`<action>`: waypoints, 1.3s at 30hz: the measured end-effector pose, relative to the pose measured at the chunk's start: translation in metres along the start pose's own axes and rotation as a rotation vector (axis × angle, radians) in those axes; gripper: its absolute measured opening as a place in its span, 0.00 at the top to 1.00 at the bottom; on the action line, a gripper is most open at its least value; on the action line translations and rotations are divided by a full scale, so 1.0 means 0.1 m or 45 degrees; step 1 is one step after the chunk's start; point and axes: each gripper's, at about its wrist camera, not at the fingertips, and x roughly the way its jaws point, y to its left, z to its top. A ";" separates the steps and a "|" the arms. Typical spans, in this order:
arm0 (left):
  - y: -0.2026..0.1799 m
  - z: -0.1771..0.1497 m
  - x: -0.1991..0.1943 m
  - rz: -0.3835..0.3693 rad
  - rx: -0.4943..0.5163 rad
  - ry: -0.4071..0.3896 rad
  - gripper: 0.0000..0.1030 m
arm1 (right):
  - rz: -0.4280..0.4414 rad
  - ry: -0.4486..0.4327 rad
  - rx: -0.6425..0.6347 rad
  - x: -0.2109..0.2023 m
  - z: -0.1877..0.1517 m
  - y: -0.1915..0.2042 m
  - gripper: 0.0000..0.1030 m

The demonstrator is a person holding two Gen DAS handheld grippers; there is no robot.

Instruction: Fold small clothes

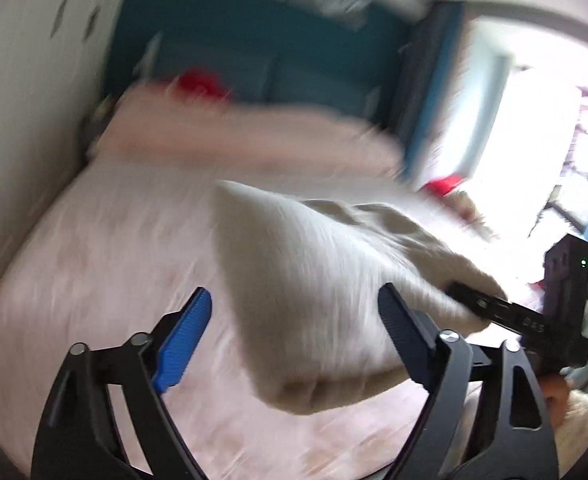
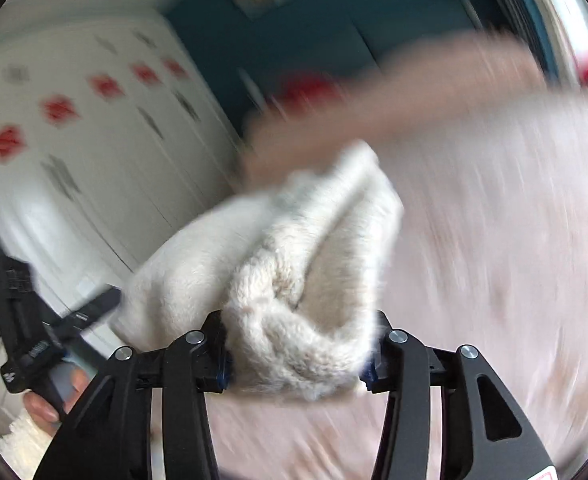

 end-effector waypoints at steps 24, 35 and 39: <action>0.40 -0.69 1.31 -0.115 -0.623 0.430 0.53 | 0.027 0.275 0.300 1.02 -0.17 -0.56 0.65; 0.54 -0.90 1.02 0.107 -0.494 0.387 0.41 | -0.027 0.320 0.258 0.93 -0.55 -0.61 0.45; 0.22 -0.58 0.69 0.221 -0.299 0.212 0.36 | -0.113 0.135 -0.027 0.58 -0.20 -0.11 0.61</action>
